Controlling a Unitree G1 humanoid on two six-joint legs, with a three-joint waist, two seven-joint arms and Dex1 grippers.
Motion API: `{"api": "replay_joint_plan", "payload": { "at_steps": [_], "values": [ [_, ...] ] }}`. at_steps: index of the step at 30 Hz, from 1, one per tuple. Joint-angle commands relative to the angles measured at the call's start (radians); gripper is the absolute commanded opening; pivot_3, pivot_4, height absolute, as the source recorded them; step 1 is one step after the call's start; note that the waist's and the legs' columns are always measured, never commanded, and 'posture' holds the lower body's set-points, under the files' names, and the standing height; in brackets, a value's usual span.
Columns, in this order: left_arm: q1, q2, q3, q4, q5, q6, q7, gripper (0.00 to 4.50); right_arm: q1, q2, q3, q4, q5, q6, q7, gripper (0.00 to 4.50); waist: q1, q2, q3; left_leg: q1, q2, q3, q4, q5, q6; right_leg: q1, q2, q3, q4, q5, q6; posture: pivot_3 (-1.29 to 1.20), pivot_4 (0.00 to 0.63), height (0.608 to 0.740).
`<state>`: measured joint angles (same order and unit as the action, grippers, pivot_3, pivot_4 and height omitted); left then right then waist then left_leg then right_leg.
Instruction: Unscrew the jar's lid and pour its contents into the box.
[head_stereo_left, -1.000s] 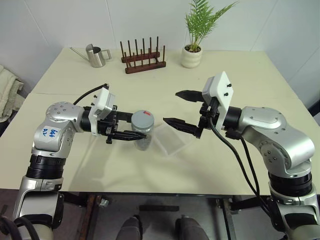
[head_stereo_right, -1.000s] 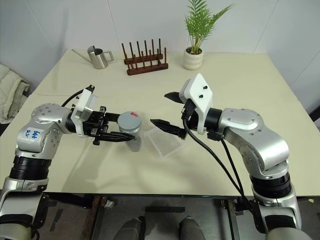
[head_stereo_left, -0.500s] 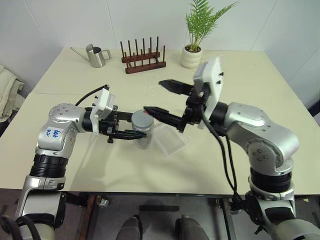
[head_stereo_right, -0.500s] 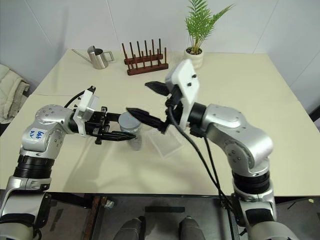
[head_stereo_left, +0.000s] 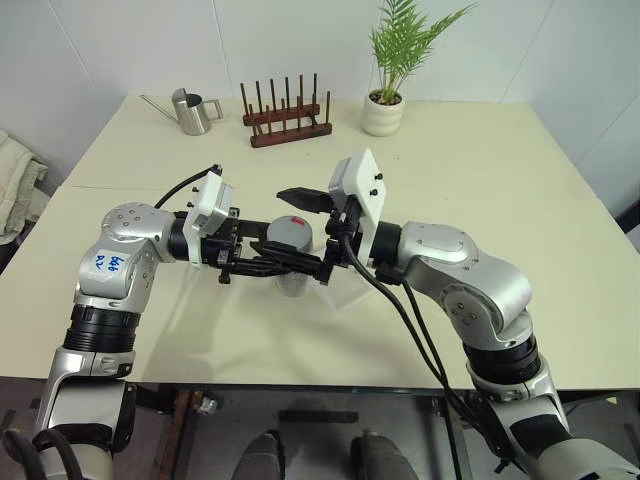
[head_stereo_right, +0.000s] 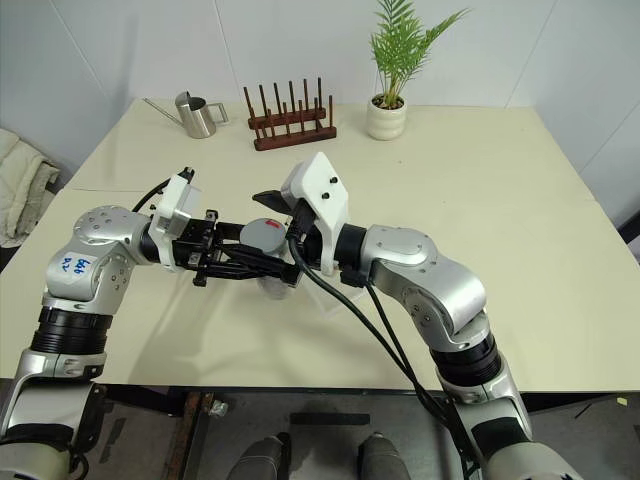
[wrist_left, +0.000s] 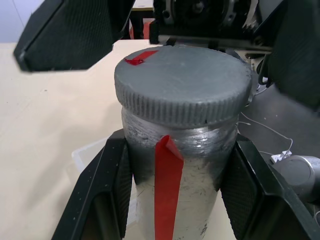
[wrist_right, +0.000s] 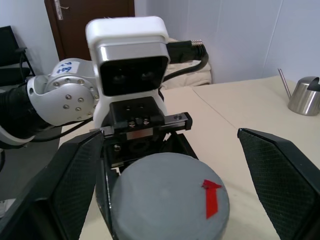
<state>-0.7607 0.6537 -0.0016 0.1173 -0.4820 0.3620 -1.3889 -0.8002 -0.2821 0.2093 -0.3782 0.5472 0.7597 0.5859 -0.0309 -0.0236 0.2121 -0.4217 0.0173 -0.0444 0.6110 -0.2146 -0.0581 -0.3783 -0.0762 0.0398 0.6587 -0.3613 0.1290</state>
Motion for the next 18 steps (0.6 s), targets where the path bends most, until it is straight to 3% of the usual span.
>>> {"api": "replay_joint_plan", "payload": {
  "at_steps": [1, 18],
  "values": [
    [-0.003, 0.003, 0.015, -0.049, -0.023, -0.001, 0.006, 2.06, -0.002, 0.013, -0.009, 0.005, -0.016, -0.039, 0.003, 4.49, -0.001, 0.0, 0.0, 0.0, 0.0, 0.0, 0.0, 0.0, 0.0, 0.0, 0.0, 0.0, 0.0, 0.0, 0.0, 0.0, 0.15, 0.74],
    [0.005, 0.006, 0.016, -0.05, -0.024, 0.001, 0.016, 2.06, 0.041, -0.095, -0.103, -0.075, 0.018, 0.025, -0.02, 4.49, 0.0, 0.0, 0.0, 0.0, 0.0, 0.0, 0.0, 0.0, 0.0, 0.0, 0.0, 0.0, 0.0, 0.0, 0.0, 0.0, 0.15, 0.74]
  ]
}}
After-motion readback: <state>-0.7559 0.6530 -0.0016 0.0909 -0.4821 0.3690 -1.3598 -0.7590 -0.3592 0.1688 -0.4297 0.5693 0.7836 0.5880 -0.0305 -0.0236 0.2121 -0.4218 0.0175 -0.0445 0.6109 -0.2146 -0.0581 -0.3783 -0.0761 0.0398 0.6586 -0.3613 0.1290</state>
